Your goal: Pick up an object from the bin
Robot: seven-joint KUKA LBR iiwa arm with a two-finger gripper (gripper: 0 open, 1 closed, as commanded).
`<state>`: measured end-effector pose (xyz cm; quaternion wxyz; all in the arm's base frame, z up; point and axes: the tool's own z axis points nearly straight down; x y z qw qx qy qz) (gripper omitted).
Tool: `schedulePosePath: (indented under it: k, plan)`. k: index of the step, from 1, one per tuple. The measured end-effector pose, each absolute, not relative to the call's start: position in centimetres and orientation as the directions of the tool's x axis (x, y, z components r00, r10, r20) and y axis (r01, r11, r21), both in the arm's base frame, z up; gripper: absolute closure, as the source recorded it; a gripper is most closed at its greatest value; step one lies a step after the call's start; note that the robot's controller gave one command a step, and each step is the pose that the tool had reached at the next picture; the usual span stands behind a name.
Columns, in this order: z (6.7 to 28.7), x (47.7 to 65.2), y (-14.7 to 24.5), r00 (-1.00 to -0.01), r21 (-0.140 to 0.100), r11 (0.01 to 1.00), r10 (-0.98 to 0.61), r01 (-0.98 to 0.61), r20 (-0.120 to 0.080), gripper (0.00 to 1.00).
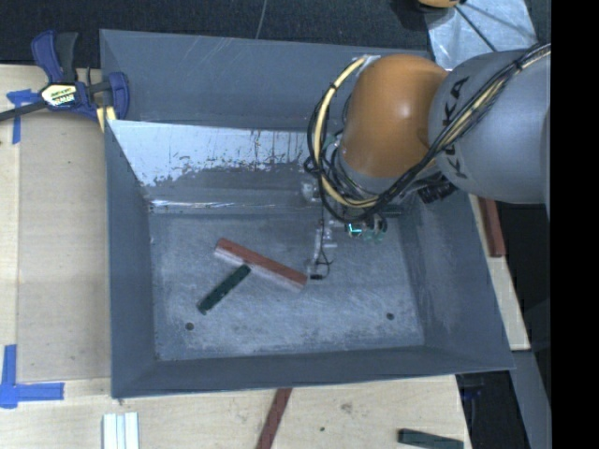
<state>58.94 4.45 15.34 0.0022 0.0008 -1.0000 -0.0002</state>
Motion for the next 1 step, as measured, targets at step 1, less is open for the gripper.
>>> schedulePosePath:
  k: [1]
  plan:
    - [15.77,59.14,4.44,-1.000,0.001,1.000,-0.001,-0.001,-0.004,0.00]
